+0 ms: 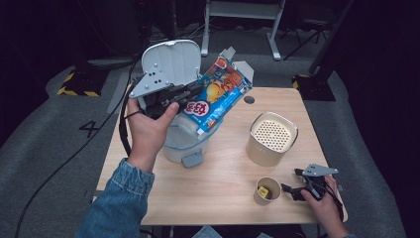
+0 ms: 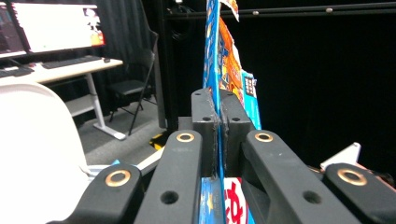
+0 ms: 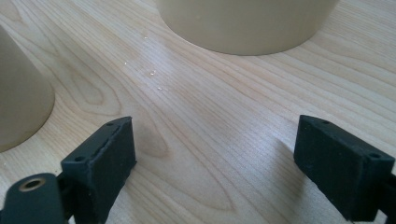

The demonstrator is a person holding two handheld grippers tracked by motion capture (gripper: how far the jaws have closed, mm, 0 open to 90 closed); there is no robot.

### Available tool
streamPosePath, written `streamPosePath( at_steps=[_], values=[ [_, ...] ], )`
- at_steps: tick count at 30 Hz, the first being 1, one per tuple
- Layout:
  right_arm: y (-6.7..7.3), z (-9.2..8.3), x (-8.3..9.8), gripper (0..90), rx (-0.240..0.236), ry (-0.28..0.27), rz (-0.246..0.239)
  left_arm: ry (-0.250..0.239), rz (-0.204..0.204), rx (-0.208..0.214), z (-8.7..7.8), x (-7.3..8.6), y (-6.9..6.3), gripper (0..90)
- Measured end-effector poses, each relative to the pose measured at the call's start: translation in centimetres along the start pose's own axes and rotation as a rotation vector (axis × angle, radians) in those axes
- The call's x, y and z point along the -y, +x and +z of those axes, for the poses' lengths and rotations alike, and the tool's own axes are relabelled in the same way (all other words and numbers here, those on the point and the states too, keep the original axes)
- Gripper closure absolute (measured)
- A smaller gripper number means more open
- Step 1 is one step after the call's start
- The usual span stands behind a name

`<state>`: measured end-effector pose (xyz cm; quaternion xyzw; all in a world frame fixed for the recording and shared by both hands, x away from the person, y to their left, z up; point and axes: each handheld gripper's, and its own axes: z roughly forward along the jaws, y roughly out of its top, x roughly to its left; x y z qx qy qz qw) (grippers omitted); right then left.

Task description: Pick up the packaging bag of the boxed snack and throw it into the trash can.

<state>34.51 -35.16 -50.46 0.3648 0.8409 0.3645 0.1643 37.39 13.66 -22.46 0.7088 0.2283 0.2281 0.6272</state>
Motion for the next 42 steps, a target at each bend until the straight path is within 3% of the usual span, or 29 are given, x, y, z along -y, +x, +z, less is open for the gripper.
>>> streamPosePath(
  at_steps=[6,11,21,24,31,42],
  values=[
    [0.0,0.0,0.0,13.0,0.0,0.0,0.0,-0.027,-0.006,-0.025,0.0,-1.0,1.1,87.2],
    [0.0,0.0,0.0,13.0,0.0,0.0,0.0,-0.046,-0.003,-0.079,0.0,-1.6,2.2,87.2],
    [0.1,0.0,0.0,13.1,0.004,-0.001,0.004,-0.108,-0.043,-0.151,0.7,-1.6,4.7,86.9],
    [0.1,0.0,0.0,13.1,0.005,0.0,0.004,-0.128,-0.079,-0.166,1.1,-1.2,5.9,87.0],
    [0.1,0.0,0.0,13.1,0.003,-0.001,0.005,-0.129,-0.099,-0.19,2.1,-0.3,7.3,86.5],
    [0.0,0.0,0.0,13.1,0.004,-0.001,0.005,-0.075,-0.115,-0.227,3.4,0.9,8.3,86.2]
  ],
)
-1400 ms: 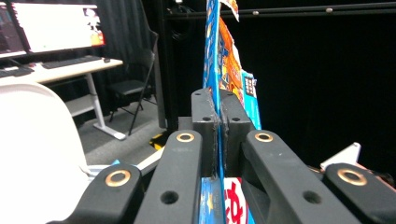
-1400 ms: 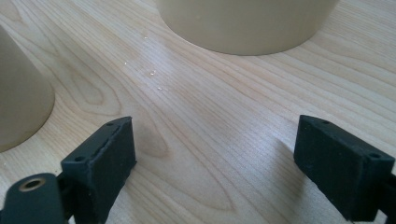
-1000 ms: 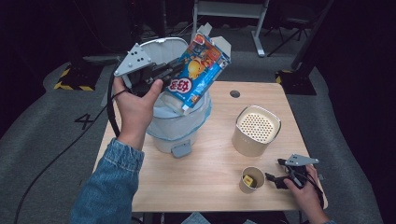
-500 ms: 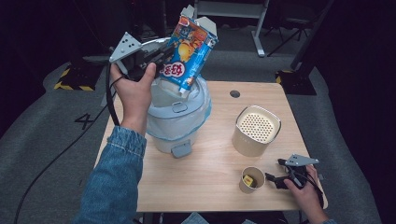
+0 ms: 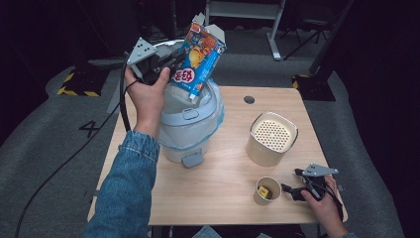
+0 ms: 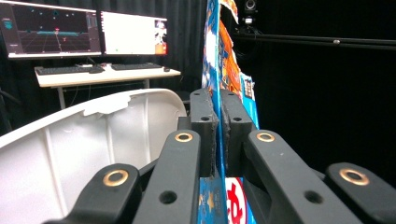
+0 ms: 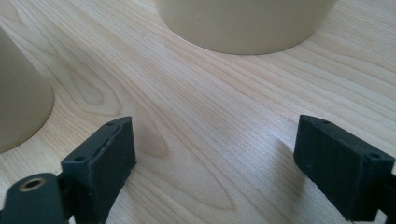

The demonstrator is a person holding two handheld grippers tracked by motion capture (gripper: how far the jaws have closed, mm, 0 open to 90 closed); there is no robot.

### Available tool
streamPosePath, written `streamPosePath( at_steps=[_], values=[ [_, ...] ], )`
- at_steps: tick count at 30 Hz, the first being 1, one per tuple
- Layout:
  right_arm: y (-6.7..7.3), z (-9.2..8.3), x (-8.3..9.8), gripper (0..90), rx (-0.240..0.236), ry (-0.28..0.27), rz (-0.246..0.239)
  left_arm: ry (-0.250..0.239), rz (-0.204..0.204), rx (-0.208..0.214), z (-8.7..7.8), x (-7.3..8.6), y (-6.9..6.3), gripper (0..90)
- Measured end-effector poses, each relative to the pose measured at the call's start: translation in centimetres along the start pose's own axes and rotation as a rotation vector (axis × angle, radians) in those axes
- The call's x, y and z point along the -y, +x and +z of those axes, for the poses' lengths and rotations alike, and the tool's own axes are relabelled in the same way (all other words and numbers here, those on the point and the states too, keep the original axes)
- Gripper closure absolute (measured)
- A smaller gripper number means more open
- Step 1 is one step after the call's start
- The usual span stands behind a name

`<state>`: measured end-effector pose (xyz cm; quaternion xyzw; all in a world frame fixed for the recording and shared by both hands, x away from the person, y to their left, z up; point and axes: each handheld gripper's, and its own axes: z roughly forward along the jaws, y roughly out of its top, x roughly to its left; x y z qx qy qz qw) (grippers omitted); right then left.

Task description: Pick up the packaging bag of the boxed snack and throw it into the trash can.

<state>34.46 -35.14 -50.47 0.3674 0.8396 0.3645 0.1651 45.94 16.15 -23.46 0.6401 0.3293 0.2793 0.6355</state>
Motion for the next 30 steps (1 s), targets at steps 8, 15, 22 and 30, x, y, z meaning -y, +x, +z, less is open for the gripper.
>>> streamPosePath(
  at_steps=[8,15,22,30],
  values=[
    [0.0,0.0,0.0,13.1,0.0,-0.001,0.003,0.017,-0.003,-0.014,0.7,0.6,0.2,86.6],
    [0.0,0.0,0.0,13.1,0.0,-0.001,0.002,0.034,0.0,-0.019,1.3,0.8,0.1,87.0],
    [0.0,0.0,0.0,13.0,0.0,-0.001,0.003,0.05,0.006,-0.028,2.0,0.7,0.4,87.0],
    [0.0,0.0,0.0,13.0,0.0,-0.001,0.003,0.074,0.012,-0.026,2.5,0.9,0.4,86.1]
  ],
)
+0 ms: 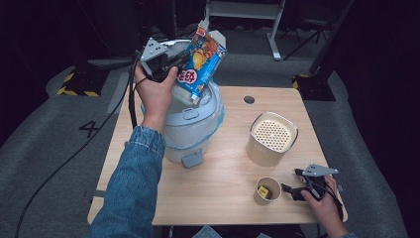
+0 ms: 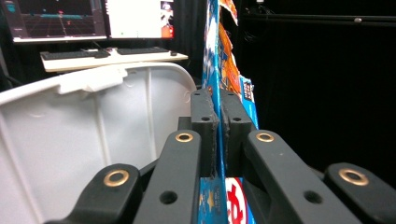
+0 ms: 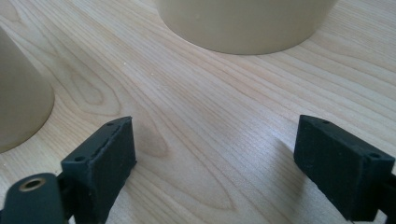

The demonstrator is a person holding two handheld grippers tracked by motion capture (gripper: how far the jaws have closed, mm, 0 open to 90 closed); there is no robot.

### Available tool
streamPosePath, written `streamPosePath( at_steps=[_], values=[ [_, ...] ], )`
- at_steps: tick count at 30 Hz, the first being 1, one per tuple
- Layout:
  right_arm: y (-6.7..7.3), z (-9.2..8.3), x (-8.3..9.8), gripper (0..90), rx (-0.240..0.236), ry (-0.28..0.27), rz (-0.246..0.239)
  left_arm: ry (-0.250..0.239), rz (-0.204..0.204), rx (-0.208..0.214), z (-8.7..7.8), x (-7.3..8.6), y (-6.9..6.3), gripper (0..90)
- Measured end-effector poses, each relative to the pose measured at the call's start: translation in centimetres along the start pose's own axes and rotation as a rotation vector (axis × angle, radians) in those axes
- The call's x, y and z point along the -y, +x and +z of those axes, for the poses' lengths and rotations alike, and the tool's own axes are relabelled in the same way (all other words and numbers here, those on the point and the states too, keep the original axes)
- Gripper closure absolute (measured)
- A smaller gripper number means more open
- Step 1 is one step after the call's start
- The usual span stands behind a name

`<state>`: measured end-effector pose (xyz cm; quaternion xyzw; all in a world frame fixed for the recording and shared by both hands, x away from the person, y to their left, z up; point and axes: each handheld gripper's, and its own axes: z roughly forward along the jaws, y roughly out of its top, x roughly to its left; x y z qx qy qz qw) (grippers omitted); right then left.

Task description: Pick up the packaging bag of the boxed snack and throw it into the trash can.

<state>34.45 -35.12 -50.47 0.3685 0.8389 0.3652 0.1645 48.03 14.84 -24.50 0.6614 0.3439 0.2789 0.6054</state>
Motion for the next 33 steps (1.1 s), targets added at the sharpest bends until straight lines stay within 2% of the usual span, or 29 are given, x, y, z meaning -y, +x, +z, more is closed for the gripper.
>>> streamPosePath(
  at_steps=[2,4,5,6,7,8,12,18,22,27,33],
  values=[
    [0.0,0.0,0.0,13.0,0.0,0.0,0.0,0.028,0.0,0.013,0.2,0.1,0.0,83.0],
    [0.0,0.0,0.0,13.1,0.0,-0.001,0.001,0.06,-0.024,0.026,0.2,0.2,-0.1,70.9],
    [0.0,0.0,0.0,13.1,0.0,-0.001,0.001,0.06,-0.024,0.026,0.2,0.2,-0.1,64.1],
    [0.0,0.0,0.0,13.0,0.0,0.0,0.0,0.076,-0.028,0.022,0.2,0.3,-0.2,64.1],
    [0.0,0.0,0.0,13.1,0.0,0.0,0.0,0.092,-0.02,0.003,0.1,0.2,-0.3,51.3],
    [0.0,0.0,0.0,13.1,0.0,0.0,0.001,0.105,-0.02,0.0,-0.1,0.2,-0.3,49.0],
    [0.0,0.0,0.0,13.1,-0.001,0.0,0.001,0.142,-0.036,0.01,-0.4,0.3,-0.3,52.3],
    [0.0,0.0,0.0,13.1,0.001,0.0,-0.004,0.152,-0.028,0.011,-0.9,0.2,-0.3,50.8],
    [0.0,0.0,0.0,13.0,0.001,0.0,-0.003,0.129,-0.026,0.006,-1.7,0.1,-0.6,44.4],
    [0.0,0.0,0.0,13.1,0.001,0.0,-0.004,0.131,0.002,0.021,-3.3,-0.2,-1.2,41.0],
    [0.0,0.0,0.0,13.0,0.001,0.001,-0.004,0.16,0.036,0.072,-5.7,-0.2,-2.0,38.5]
  ],
)
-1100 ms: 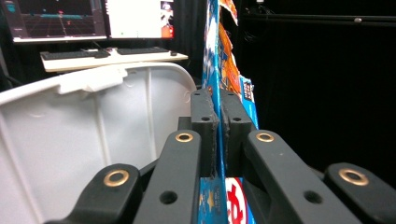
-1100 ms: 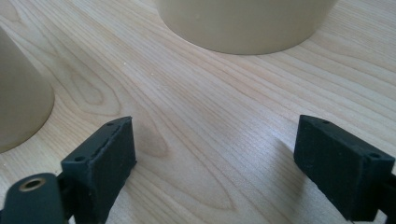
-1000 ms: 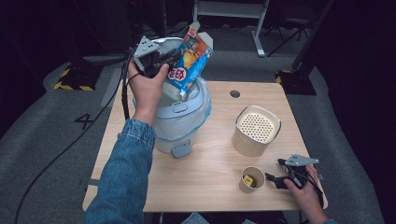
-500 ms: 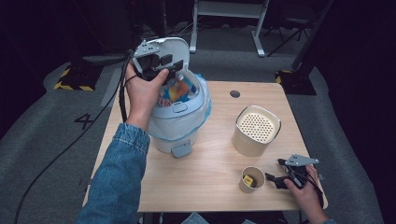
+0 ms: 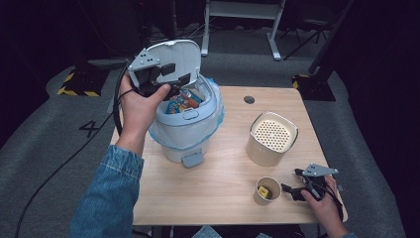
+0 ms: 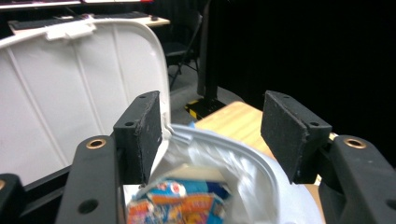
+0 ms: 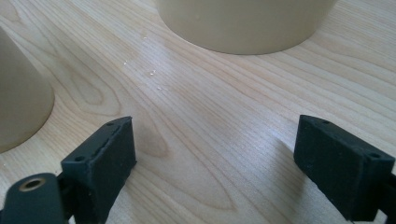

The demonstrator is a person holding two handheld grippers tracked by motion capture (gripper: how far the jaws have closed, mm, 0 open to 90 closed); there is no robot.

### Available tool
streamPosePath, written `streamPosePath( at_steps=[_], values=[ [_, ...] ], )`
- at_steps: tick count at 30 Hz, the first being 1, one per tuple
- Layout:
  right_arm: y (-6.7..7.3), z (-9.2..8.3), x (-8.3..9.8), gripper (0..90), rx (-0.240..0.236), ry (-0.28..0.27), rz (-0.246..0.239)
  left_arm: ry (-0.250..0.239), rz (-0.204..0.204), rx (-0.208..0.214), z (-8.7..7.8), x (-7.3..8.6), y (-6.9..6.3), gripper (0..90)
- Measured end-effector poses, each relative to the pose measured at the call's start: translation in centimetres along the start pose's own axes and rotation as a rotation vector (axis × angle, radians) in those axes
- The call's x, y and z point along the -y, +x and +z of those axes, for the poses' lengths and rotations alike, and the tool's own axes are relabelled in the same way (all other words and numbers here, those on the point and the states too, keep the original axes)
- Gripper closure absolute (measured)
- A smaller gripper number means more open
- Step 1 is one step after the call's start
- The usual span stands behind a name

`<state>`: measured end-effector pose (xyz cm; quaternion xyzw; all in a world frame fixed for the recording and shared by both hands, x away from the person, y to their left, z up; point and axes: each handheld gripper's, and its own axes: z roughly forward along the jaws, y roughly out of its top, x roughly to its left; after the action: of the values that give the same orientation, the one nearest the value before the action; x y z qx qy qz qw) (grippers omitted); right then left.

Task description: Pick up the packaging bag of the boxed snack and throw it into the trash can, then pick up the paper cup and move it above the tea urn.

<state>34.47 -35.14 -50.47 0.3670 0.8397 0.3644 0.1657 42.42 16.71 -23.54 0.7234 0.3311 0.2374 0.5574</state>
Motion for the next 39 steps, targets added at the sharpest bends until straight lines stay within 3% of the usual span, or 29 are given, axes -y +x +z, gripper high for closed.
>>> streamPosePath(
  at_steps=[9,19,22,26,29,37,39],
  values=[
    [0.0,0.0,0.0,13.1,0.0,0.001,0.0,0.064,0.032,0.051,-3.3,2.2,-1.7,35.6],
    [0.2,-0.2,-0.1,17.6,-0.004,0.009,0.007,0.111,0.041,0.106,-6.3,6.2,-3.0,33.8],
    [0.3,-0.6,-0.4,18.2,-0.007,0.023,-0.004,0.133,0.046,0.114,-6.6,7.7,-3.3,33.4],
    [0.6,-1.3,-0.5,21.3,-0.046,0.031,-0.021,0.18,0.055,0.124,-6.9,9.5,-3.7,31.7],
    [0.9,-1.6,-0.3,20.8,-0.081,0.061,-0.047,0.195,0.06,0.133,-6.9,10.8,-3.9,30.8],
    [1.5,-1.9,-0.2,19.7,-0.119,0.072,-0.063,0.248,0.06,0.147,-6.6,13.9,-4.5,30.6],
    [1.7,-1.9,-0.2,18.5,-0.131,0.072,-0.066,0.243,0.05,0.149,-6.5,14.5,-4.6,29.8]
  ],
)
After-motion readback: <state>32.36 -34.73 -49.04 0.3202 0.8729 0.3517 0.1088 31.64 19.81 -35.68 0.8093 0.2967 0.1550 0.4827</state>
